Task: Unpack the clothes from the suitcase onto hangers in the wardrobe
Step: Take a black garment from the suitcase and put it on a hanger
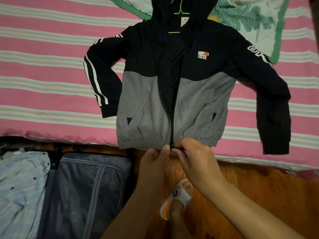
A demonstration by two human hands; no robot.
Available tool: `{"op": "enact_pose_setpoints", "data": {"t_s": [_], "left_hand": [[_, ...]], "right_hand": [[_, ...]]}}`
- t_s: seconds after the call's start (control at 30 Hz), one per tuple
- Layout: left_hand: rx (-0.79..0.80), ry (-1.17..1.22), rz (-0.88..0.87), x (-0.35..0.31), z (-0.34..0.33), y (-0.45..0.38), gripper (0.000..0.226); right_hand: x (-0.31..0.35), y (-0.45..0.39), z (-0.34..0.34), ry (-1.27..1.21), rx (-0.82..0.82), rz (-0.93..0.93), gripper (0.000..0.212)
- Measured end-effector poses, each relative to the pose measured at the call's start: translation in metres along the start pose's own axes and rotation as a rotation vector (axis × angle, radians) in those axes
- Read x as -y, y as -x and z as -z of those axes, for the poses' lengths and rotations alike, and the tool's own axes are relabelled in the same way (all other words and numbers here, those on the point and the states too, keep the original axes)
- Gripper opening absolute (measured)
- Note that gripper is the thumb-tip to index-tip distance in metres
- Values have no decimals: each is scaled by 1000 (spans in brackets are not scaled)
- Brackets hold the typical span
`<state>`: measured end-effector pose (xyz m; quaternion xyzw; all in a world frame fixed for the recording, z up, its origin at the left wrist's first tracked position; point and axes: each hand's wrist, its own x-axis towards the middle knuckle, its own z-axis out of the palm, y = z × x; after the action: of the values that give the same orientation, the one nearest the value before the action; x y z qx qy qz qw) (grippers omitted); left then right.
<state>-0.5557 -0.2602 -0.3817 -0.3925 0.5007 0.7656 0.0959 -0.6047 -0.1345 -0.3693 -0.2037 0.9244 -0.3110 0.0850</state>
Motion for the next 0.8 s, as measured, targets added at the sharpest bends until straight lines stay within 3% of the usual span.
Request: {"op": "enact_pose_setpoints", "data": {"t_s": [0.1, 0.17, 0.33, 0.4, 0.53, 0.6, 0.7, 0.77, 0.8], "left_hand": [[-33, 95, -47, 9, -7, 4, 29], [-105, 172, -77, 9, -10, 1, 24], [-272, 78, -59, 17, -8, -9, 31], [-307, 6, -44, 22, -9, -6, 32], [-296, -5, 127, 40, -5, 0, 25], [-123, -128, 228, 39, 2, -1, 27], [-25, -458, 248, 24, 21, -3, 31], [-24, -770, 84, 5, 32, -9, 29], [-18, -802, -31, -9, 31, -13, 26]], "right_hand": [[13, -4, -9, -36, -59, -94, 7], [20, -4, -15, -11, -65, -95, 9], [23, -5, -22, 124, -32, 95, 20], [16, -17, -15, 181, 26, 131, 10], [-30, -107, 7, 290, -118, -259, 10], [-50, -148, 16, 303, -87, -317, 10], [-47, -158, 18, 301, 120, -142, 8], [-40, -152, 25, 304, 113, -91, 6], [-38, -151, 30, 307, 91, -86, 7]]}}
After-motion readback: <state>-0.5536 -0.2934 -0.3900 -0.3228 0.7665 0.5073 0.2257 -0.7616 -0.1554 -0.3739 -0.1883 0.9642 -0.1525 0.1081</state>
